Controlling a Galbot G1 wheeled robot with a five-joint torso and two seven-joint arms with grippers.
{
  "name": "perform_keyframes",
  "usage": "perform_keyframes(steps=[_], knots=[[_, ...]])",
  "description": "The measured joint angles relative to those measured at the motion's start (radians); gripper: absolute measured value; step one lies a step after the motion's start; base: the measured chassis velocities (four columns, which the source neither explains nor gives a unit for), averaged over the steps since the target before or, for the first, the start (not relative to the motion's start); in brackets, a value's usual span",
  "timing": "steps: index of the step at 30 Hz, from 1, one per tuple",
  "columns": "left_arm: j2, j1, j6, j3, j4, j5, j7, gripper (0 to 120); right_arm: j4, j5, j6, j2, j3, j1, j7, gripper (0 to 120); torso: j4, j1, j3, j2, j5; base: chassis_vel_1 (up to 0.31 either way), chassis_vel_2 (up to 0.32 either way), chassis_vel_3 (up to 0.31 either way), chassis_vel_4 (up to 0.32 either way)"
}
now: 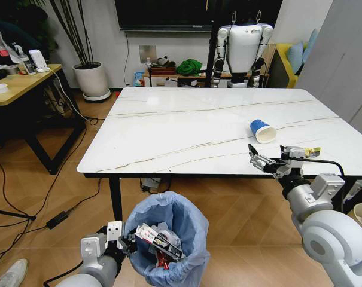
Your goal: Pick up the trash bin and place the trash from the table into it.
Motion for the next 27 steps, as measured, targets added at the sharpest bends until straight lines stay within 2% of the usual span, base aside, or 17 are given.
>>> perform_keyframes(steps=[7,27], knots=[[0.002,0.004,0.0,-0.005,-0.009,0.007,0.009,0,0.007,-0.002,0.003,0.007,0.008,-0.016,-0.008,100,0.0,0.0,0.0,0.0,-0.0001,-0.028,-0.036,0.035,0.027],[0.011,0.004,0.0,-0.008,-0.014,0.017,0.027,0,-0.002,0.002,0.008,0.012,0.011,-0.018,-0.009,100,0.0001,0.0,0.0,0.0,0.0005,-0.112,-0.115,0.115,0.122]])
